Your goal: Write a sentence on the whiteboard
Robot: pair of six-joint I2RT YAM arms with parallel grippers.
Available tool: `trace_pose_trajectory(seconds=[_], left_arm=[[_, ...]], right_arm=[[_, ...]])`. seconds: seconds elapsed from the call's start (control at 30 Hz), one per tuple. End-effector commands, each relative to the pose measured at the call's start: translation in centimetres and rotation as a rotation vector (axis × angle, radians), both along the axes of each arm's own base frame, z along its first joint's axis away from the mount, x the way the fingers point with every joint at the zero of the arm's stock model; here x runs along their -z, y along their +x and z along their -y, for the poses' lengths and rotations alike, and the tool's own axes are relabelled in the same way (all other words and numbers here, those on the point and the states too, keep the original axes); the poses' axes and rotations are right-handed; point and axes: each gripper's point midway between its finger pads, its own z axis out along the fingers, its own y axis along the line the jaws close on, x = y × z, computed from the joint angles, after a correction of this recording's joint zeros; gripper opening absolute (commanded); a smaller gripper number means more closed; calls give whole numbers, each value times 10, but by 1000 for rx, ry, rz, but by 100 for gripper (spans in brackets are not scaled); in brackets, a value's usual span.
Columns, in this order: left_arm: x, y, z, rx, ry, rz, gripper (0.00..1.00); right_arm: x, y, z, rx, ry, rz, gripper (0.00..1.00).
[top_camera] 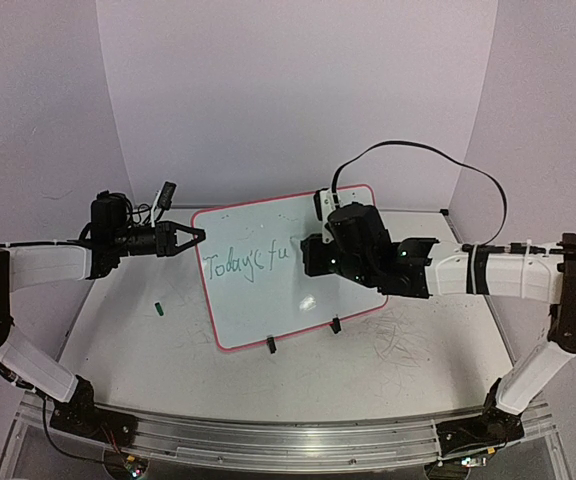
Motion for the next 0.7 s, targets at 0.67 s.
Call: trace_pose_trajectory(seconds=[0.67], left_arm=[[-5,9,2,-34,34,45,0]], right_arm=[[-1,16,-10,51,-36,15,0]])
